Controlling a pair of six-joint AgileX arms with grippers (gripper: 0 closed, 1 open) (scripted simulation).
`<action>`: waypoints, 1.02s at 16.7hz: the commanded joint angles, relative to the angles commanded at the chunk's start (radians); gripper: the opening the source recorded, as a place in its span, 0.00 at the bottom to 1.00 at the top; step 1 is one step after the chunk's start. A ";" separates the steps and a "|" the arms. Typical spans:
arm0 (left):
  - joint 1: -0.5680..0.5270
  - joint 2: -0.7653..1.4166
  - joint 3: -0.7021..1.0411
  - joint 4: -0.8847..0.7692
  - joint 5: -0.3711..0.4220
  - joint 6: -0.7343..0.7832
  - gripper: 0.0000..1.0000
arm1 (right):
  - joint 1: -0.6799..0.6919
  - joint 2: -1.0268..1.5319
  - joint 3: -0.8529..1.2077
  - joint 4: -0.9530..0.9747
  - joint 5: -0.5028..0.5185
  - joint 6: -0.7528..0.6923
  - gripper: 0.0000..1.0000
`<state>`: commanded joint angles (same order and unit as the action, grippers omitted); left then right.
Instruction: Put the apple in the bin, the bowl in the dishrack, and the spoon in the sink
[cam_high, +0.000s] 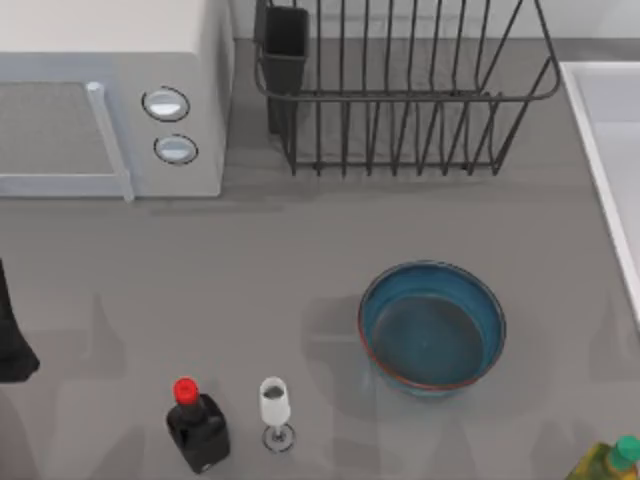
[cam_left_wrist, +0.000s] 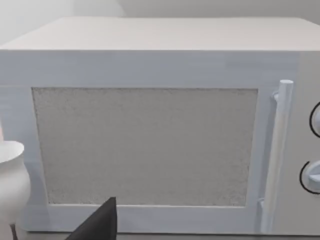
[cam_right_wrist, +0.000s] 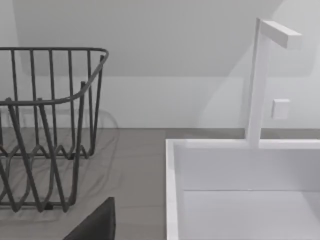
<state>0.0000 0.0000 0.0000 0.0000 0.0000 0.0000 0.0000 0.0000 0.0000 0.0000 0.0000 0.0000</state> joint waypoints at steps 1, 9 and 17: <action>0.000 0.000 0.000 0.000 0.000 0.000 1.00 | 0.000 0.000 0.000 0.000 0.000 0.000 1.00; 0.000 0.000 0.000 0.000 0.000 0.000 1.00 | 0.074 0.222 0.214 -0.175 0.001 0.072 1.00; 0.000 0.000 0.000 0.000 0.000 0.000 1.00 | 0.278 0.999 0.802 -0.676 -0.008 0.284 1.00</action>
<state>0.0000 0.0000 0.0000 0.0000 0.0000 0.0000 0.2784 0.9995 0.8016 -0.6756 -0.0083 0.2836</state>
